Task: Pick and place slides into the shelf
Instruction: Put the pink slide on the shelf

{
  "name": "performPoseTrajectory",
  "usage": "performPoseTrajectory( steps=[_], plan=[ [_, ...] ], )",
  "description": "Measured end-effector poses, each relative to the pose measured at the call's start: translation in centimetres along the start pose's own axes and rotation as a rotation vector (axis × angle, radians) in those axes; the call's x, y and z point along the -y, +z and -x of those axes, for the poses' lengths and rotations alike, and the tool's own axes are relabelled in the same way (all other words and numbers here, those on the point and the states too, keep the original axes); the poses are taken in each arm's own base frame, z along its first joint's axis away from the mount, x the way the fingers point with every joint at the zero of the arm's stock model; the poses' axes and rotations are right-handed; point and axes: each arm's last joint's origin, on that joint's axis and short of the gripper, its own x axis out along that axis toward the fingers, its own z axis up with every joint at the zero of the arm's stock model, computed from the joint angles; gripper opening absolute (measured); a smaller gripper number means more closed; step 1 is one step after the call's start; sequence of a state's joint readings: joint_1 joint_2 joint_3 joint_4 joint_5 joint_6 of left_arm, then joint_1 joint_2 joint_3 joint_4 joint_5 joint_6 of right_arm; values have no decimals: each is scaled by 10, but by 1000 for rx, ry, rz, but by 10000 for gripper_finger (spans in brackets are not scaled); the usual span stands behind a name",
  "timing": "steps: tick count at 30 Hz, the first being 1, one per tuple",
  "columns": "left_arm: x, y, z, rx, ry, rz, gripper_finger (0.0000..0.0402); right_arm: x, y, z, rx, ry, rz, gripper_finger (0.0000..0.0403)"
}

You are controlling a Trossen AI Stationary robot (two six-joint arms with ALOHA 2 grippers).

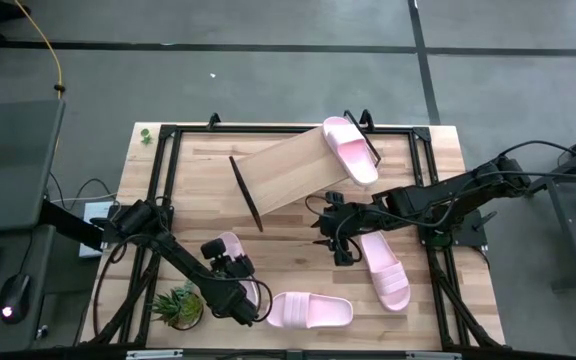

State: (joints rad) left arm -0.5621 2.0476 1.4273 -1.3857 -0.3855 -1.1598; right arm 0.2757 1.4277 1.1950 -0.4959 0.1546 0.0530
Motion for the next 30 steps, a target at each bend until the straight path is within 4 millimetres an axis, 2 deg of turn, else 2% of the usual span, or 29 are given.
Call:
performPoseTrajectory(
  steps=[15, 24, 30],
  plan=[
    [-8, -2, 3, -37, 65, -4, 14, -5, 0, 1, 0, -23, 47, 183],
    [-14, 10, 34, 34, 54, -3, 9, -8, -6, 2, -49, -83, 42, 183],
    [-15, 20, 52, 133, 27, -73, 10, -7, -7, 2, -61, -139, 55, 183]
  ],
)
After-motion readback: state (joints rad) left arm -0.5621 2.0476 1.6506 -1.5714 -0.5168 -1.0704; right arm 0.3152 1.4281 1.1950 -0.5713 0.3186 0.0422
